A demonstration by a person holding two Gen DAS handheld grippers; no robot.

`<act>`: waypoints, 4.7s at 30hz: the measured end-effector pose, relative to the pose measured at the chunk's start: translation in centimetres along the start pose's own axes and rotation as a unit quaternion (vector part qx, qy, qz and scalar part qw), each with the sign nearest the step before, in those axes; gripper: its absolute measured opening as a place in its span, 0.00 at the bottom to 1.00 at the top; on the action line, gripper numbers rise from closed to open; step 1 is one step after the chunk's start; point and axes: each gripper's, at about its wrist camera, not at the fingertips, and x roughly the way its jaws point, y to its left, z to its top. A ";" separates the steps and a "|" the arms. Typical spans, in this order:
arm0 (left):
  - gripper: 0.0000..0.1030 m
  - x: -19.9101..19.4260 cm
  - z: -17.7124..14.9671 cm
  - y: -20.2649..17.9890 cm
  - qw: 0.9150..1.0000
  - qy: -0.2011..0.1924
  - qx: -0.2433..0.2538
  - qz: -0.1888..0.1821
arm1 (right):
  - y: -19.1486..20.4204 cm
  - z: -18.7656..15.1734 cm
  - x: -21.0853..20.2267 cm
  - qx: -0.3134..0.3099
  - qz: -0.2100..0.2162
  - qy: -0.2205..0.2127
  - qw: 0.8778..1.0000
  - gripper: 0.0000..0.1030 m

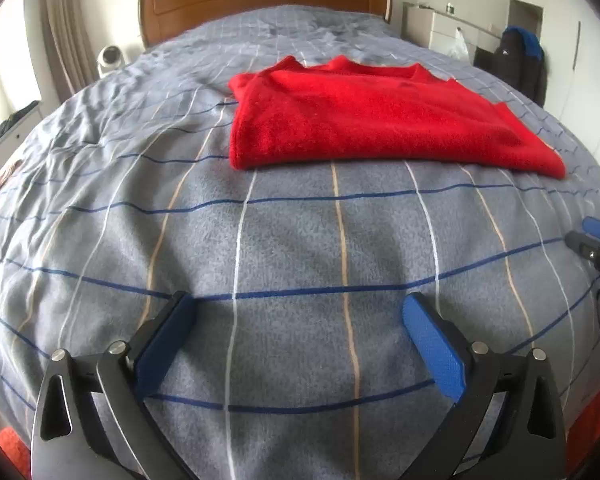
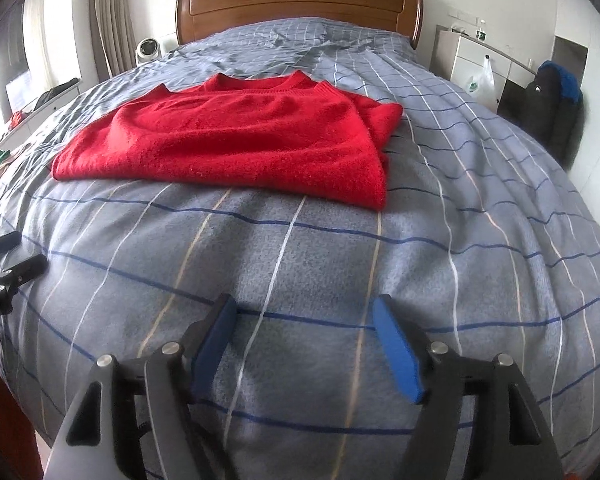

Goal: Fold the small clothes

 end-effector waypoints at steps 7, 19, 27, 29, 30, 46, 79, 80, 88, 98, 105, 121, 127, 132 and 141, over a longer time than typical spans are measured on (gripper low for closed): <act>1.00 -0.1 0.0 -0.1 1.000 0.000 -0.001 0.001 | 0.0 0.1 0.1 0.001 -0.001 0.002 1.000 0.70; 0.99 -3.9 3.8 5.0 0.996 -0.050 -0.071 0.037 | -5.9 8.4 -15.2 -0.067 -0.053 -0.154 0.984 0.88; 0.99 0.4 1.2 6.8 0.994 -0.023 -0.086 0.062 | -11.0 9.0 0.4 0.114 0.137 0.016 0.984 0.77; 0.99 0.7 1.1 6.9 0.994 -0.022 -0.086 0.062 | -11.9 9.4 3.5 0.166 0.157 0.018 0.973 0.76; 0.99 0.8 1.1 6.9 0.994 -0.022 -0.086 0.062 | -12.2 9.9 4.9 0.183 0.159 0.018 0.970 0.76; 0.99 1.0 1.6 8.3 0.992 -0.017 -0.122 0.042 | -0.1 20.5 6.9 0.157 0.232 0.027 0.959 0.10; 0.99 1.0 1.3 10.0 0.988 0.002 -0.146 0.048 | 18.7 13.7 4.5 -0.070 0.261 0.025 0.962 0.56; 0.99 1.0 1.3 10.1 0.988 0.002 -0.147 0.048 | 18.5 13.7 3.6 -0.079 0.254 0.014 0.964 0.59; 0.99 1.1 1.3 10.0 0.988 0.003 -0.142 0.051 | 15.3 12.2 4.1 -0.081 0.180 0.007 0.980 0.60; 0.99 -1.1 2.8 11.5 0.979 -0.010 -0.191 -0.071 | 13.6 11.2 4.8 -0.045 0.218 0.028 0.974 0.63; 0.99 4.4 13.0 11.7 0.960 0.051 -0.191 -0.197 | 7.1 14.8 6.5 0.057 0.224 0.015 0.973 0.79; 0.15 8.4 17.3 6.3 0.989 0.070 -0.089 -0.093 | 13.2 20.7 13.0 -0.023 0.155 0.000 0.988 0.33; 0.16 4.3 19.3 7.0 0.992 -0.005 -0.093 -0.082 | 13.8 21.3 7.2 -0.065 0.148 -0.103 0.982 0.32; 0.73 6.2 18.9 6.4 0.998 0.006 -0.031 0.059 | 11.8 23.4 10.1 0.000 0.176 -0.031 0.984 0.72; 1.00 -3.3 12.3 4.2 0.991 -0.064 -0.007 0.119 | 8.8 17.2 2.8 -0.040 0.070 -0.024 0.996 0.95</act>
